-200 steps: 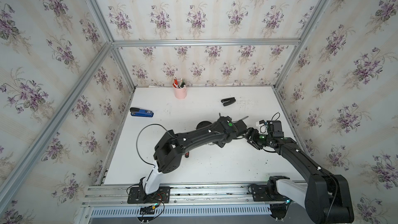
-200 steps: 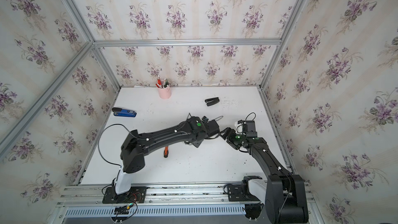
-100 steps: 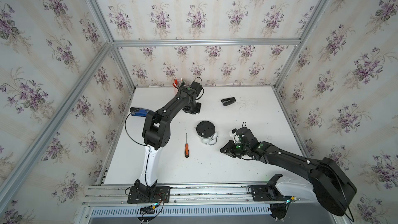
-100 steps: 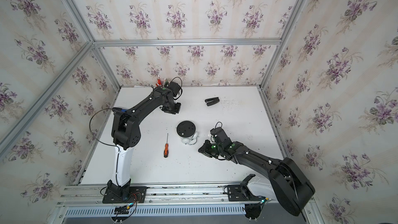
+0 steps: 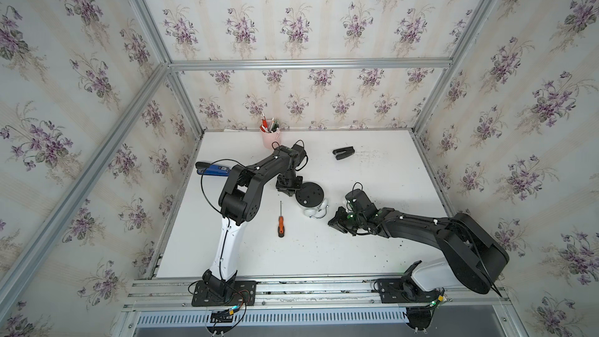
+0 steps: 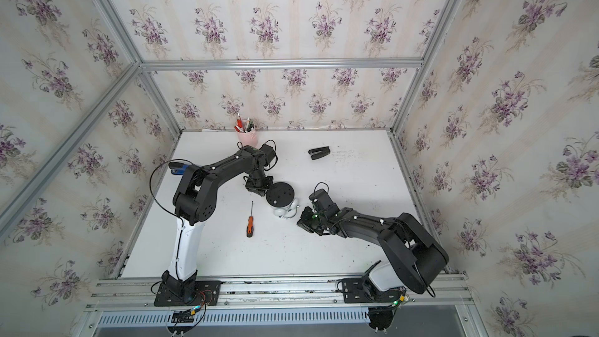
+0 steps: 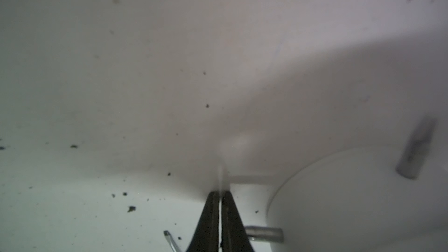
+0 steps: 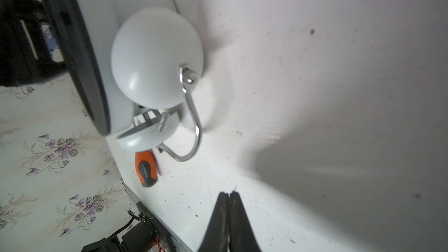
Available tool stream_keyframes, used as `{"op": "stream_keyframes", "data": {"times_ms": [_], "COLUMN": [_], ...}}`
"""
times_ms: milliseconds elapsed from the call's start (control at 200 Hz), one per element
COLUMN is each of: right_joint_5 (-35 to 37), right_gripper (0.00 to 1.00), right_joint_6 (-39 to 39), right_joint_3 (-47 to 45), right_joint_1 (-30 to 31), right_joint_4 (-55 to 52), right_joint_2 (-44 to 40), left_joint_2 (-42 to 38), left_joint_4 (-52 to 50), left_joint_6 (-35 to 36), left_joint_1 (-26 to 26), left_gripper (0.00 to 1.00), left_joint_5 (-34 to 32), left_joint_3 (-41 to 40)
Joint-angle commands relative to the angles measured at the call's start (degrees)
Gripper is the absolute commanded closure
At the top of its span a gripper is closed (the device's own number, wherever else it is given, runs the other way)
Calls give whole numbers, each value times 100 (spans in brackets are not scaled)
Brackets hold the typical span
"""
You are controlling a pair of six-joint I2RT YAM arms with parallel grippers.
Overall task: Remove the battery from the alarm
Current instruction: Adjust the alarm at the center of the board.
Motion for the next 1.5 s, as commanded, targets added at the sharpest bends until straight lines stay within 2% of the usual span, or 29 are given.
{"op": "stream_keyframes", "data": {"times_ms": [0,200,225,370,500,654,729,814,929,989,1069,1199,1314,1494], "right_joint_5": [137,125,116,10,-8,-232,-162,-89,-38,-141,-169,240,632,676], "right_gripper": [90,84,83,78,70,58,53,44,37,34,29,25,25,21], "right_joint_6": [-228,-773,-856,-1336,-1752,-2110,-2302,-2480,-2722,-2794,-2820,-2921,-2939,-2859], "right_joint_3": [-17,-72,-72,-13,139,327,597,892,1350,1556,1866,2625,2891,2521], "right_joint_1": [-154,-666,-933,-1382,-1611,-1980,-1994,-1994,-1995,-1994,-1915,-1527,-1323,-1141], "right_joint_4": [-207,-727,-788,-1143,-1446,-1635,-1895,-2123,-2448,-2543,-2698,-3309,-3698,-3503], "right_joint_2": [-54,-291,-327,-394,-380,-326,-324,-326,-218,-169,-134,18,219,468], "left_joint_2": [-94,-245,-271,-528,-831,-1067,-1168,-1528,-2192,-2421,-2810,-3268,-3337,-3235], "left_joint_4": [75,71,78,317,641,770,514,523,823,928,1523,2636,3040,3072], "left_joint_6": [-128,-133,-173,-414,-710,-812,-777,-770,-837,-811,-829,-939,-717,-245], "left_joint_1": [-139,-622,-677,-1038,-1079,-1198,-1177,-1090,-958,-890,-743,-446,-417,-424], "left_gripper": [90,89,89,88,89,84,82,80,72,64,49,37,34,34], "left_joint_5": [108,230,268,520,621,842,521,361,395,484,897,1767,2249,2729], "left_joint_3": [-90,-325,-383,-832,-1191,-1238,-1196,-1509,-2075,-2196,-2548,-3013,-2978,-2715]}}
